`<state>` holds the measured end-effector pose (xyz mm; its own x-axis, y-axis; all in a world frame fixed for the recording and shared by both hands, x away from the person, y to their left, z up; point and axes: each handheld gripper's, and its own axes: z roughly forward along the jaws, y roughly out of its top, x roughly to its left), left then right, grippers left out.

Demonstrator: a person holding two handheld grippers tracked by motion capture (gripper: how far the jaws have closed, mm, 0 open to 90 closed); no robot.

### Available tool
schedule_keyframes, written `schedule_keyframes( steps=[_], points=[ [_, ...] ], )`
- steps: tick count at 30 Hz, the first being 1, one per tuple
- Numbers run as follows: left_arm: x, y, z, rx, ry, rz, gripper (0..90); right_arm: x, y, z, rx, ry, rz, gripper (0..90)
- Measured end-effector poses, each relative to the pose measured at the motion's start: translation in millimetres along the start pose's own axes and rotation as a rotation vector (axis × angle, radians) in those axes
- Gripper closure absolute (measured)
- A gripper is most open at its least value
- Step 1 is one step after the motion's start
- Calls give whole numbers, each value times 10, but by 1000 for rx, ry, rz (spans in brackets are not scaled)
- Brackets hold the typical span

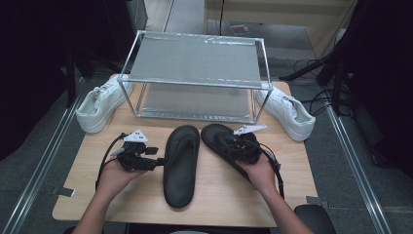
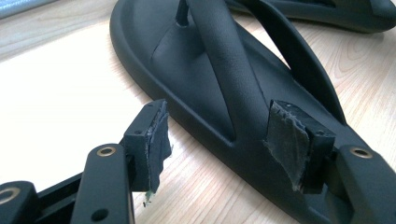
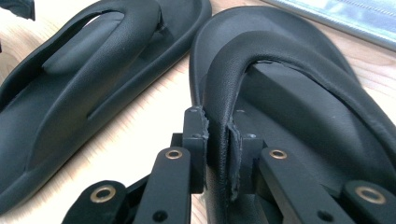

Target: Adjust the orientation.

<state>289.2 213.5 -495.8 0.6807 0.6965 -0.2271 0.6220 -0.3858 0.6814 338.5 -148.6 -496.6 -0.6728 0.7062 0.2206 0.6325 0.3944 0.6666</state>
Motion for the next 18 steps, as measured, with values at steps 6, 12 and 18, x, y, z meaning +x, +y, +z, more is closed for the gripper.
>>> schedule_keyframes(
  steps=[6,12,18],
  points=[
    [-4,-29,10,4,-1,-10,385,15,26,90,3,-8,6,805],
    [21,-34,53,8,0,-7,403,15,36,68,-32,15,2,715],
    [40,-48,106,22,-14,-12,504,-38,36,-173,-86,37,-21,731]
  ],
)
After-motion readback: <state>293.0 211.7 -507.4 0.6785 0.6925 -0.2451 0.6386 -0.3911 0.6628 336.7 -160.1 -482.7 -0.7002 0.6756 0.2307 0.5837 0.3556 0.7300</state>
